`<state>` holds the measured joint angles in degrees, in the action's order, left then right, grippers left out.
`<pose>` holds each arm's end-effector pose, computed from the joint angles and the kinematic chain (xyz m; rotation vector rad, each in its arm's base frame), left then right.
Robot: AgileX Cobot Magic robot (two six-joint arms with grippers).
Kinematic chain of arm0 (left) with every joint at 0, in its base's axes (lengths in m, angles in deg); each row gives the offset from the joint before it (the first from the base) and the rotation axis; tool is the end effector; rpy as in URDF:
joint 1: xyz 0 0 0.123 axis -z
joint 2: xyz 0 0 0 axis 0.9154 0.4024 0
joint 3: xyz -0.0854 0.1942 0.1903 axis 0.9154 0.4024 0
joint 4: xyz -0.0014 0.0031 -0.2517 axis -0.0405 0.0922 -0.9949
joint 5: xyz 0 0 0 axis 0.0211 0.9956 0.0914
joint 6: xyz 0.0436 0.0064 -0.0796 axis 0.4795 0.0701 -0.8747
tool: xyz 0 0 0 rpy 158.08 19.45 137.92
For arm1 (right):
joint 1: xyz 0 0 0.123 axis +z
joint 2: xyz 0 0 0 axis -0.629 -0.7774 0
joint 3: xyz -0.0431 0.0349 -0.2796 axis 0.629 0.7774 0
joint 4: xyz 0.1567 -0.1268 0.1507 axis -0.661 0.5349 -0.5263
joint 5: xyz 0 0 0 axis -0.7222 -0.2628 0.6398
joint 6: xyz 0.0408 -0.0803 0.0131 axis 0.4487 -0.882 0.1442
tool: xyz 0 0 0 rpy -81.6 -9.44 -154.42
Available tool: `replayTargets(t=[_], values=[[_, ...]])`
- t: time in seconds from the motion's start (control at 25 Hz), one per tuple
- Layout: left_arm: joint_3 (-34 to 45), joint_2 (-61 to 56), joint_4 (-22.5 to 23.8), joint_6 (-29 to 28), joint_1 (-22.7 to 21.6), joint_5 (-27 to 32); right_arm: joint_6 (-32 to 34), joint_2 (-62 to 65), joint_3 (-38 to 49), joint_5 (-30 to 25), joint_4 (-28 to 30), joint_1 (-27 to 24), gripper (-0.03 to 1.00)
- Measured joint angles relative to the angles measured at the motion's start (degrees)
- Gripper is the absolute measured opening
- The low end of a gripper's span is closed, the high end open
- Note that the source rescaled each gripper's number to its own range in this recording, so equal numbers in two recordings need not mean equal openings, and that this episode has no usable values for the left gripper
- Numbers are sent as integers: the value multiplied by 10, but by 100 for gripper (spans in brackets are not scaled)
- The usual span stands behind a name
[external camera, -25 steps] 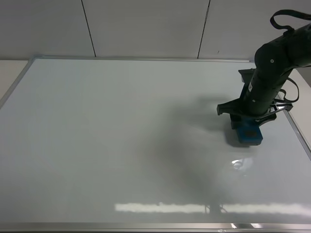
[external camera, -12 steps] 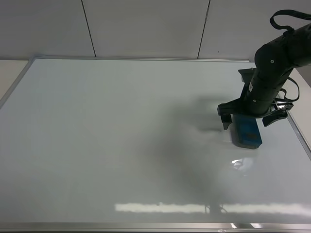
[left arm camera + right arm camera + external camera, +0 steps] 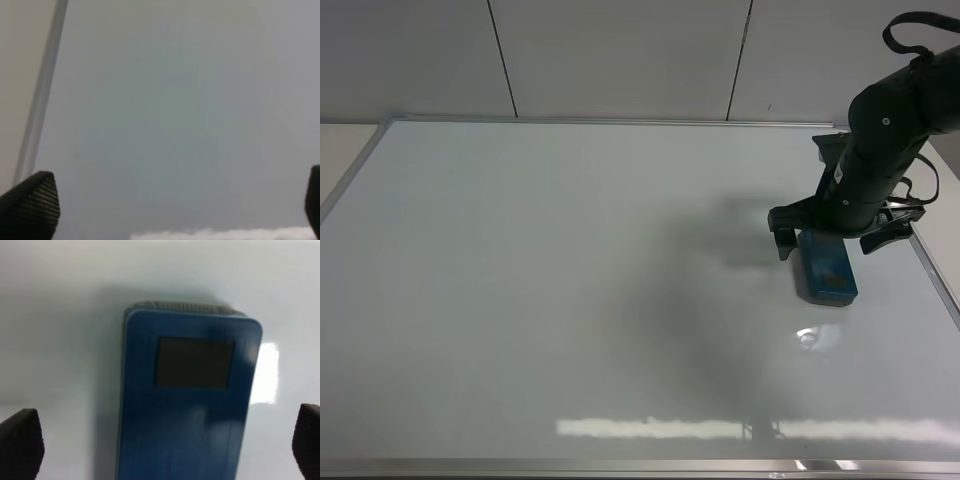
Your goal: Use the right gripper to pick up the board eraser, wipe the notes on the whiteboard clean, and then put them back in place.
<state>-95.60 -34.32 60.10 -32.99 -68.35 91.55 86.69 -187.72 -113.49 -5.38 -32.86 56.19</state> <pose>-0.0057 -0.0073 0.2792 0.0160 2.0292 -0.0527 0.2998 0.0768 0.1515 -0.0402 2.9094 -0.1615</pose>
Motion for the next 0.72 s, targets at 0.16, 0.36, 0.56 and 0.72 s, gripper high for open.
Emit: replayTargets(t=[0.16,0.36,0.56,0.72], values=[[0,0,0,0,0,0,-19,37,0,-18,-5,-21,100],[0,0,0,0,0,0,-50,94,0,-39,-17,-60,100],[0,0,0,0,0,0,-56,166,0,-66,-18,-123,100],[0,0,0,0,0,0,-80,224,0,-99,-25,-185,100]])
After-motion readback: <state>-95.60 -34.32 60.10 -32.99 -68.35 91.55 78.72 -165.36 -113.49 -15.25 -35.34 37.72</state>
